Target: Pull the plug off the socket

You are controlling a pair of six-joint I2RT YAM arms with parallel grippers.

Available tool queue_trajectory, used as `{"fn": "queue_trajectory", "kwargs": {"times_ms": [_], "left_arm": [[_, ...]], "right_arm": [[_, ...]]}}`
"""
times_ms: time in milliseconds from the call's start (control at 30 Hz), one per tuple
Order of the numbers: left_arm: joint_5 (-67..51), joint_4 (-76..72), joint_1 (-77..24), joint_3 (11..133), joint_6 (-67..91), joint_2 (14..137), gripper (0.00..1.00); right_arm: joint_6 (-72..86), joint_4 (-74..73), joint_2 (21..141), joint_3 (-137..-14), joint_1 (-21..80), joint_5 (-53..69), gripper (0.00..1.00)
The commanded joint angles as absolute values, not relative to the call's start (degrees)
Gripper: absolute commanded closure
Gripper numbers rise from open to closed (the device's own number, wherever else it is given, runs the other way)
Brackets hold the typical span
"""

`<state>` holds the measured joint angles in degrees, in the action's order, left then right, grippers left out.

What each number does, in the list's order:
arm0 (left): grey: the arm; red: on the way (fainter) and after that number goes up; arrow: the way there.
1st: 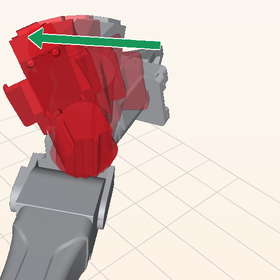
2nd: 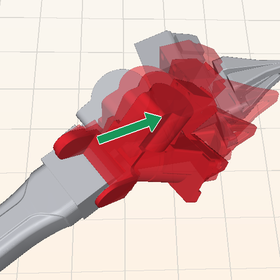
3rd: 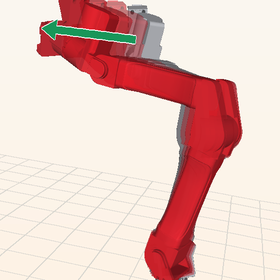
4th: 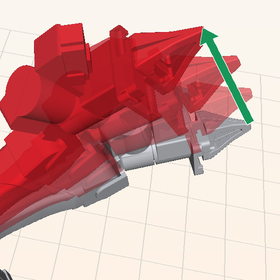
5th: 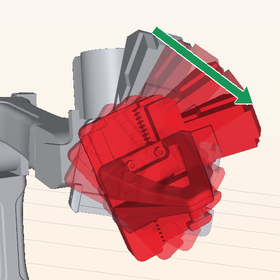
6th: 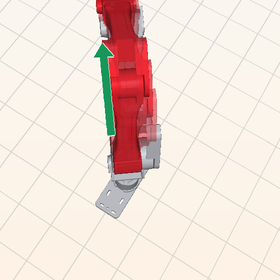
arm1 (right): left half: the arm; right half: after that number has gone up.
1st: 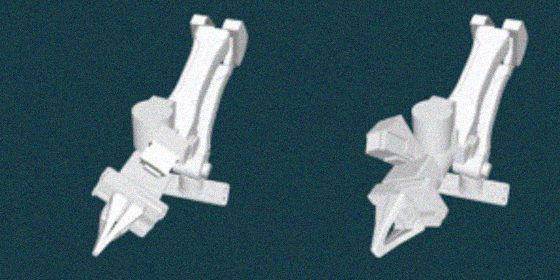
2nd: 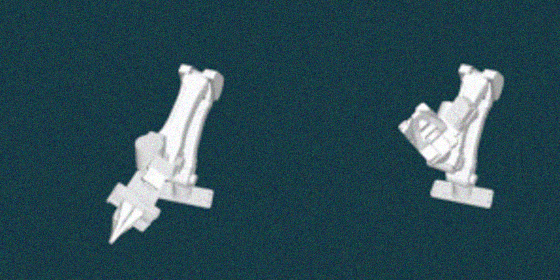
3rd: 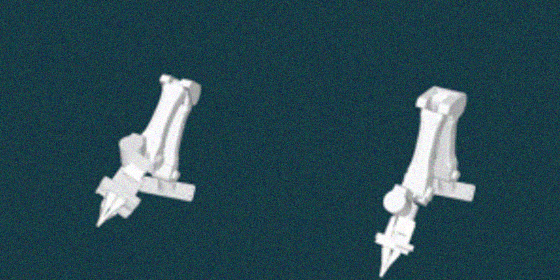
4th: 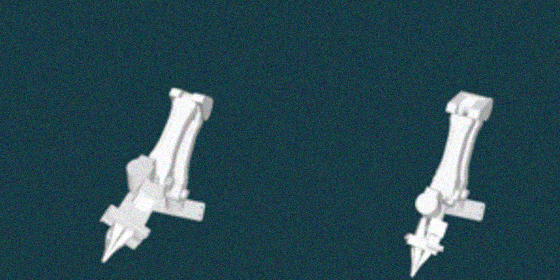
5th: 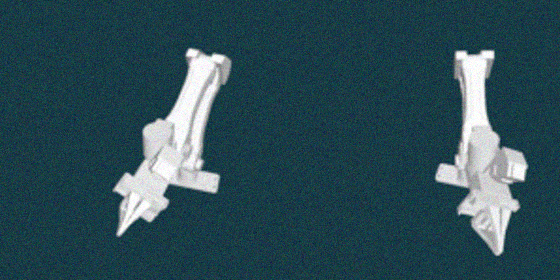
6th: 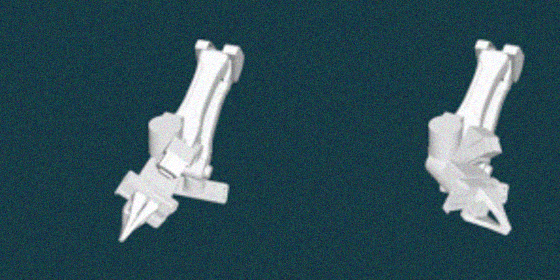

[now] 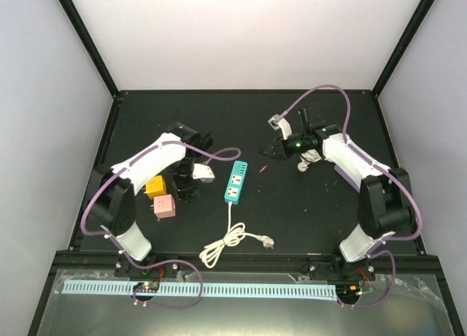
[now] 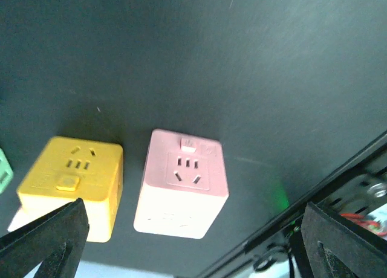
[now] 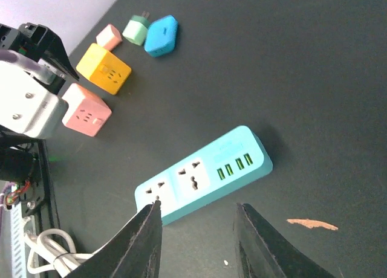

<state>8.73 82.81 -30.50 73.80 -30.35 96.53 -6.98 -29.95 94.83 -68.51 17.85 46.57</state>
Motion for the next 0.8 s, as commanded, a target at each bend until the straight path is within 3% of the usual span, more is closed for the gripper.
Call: {"fn": "queue_trajectory", "kwargs": {"times_ms": [0, 167, 333, 533, 767], "left_arm": [[-3.84, 84.11, -30.87, 79.35, -32.78, 90.27, 0.01], [-11.79, 78.91, -27.89, 81.70, -30.34, 84.54, 0.01], [-17.30, 73.59, -19.63, 83.06, -27.14, 77.93, 0.01], [-20.32, 67.66, -10.90, 80.82, -24.65, 70.06, 0.01], [-20.38, 65.59, -10.11, 79.89, -22.58, 68.82, 0.01]], "right_arm": [[-12.68, -31.25, 88.54, -67.92, 17.49, 48.54, 0.60], [-24.84, -36.58, 82.68, -63.65, 24.91, 42.80, 0.42], [-35.05, -39.22, 79.19, -57.63, 35.61, 39.66, 0.32], [-42.23, -31.24, 75.67, -49.02, 48.22, 32.49, 0.13], [-43.34, -26.59, 87.25, -53.78, 61.07, 22.10, 0.11]]}}
